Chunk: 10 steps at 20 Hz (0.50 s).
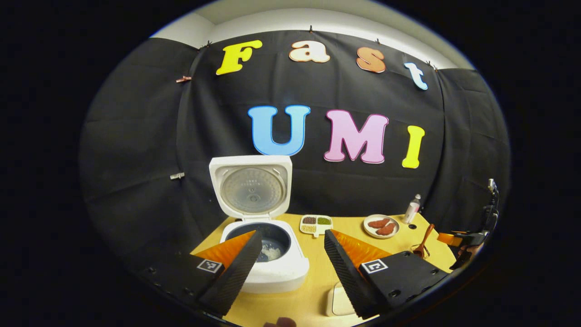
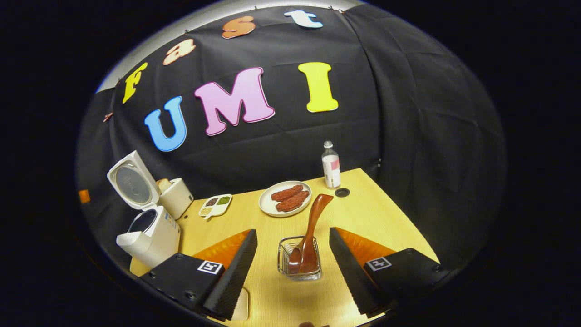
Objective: Close the left gripper, press the button to open the rice cooker; take a wooden spoon from the chopstick holder with the right hand, scoop a spoonful of rice and pour it into the rice cooker, then put the wooden spoon back into the chopstick holder.
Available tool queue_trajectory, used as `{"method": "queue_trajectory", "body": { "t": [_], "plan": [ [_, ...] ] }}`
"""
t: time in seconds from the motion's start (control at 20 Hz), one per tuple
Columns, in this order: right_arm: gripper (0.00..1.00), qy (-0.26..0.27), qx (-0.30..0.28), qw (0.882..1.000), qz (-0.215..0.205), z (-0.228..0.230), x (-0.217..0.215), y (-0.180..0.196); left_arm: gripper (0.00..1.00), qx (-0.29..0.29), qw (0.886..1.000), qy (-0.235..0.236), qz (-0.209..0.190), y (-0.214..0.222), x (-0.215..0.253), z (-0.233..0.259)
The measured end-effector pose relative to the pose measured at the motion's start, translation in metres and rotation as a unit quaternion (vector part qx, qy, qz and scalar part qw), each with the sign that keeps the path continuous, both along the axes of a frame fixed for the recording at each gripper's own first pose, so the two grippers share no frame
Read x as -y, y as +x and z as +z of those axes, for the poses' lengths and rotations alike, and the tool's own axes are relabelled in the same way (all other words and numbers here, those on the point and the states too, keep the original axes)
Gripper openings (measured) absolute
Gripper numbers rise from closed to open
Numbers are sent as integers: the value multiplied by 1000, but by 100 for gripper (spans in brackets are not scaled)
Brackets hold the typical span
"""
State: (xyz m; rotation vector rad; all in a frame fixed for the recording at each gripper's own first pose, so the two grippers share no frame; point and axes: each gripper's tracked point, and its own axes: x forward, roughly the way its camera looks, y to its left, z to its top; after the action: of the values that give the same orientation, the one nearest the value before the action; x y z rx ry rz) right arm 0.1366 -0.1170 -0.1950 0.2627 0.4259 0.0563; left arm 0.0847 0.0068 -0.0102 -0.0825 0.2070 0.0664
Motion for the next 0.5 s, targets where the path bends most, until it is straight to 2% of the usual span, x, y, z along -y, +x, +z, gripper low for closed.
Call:
{"method": "queue_trajectory", "body": {
  "t": [0.3,0.5],
  "plan": [
    [99,-13,24,1000,15,44,-26,-41,95,68,997,20,26,58,-48,57],
    [99,-34,23,999,19,52,-37,-63,95,99,994,28,42,95,-79,84]
  ]
}}
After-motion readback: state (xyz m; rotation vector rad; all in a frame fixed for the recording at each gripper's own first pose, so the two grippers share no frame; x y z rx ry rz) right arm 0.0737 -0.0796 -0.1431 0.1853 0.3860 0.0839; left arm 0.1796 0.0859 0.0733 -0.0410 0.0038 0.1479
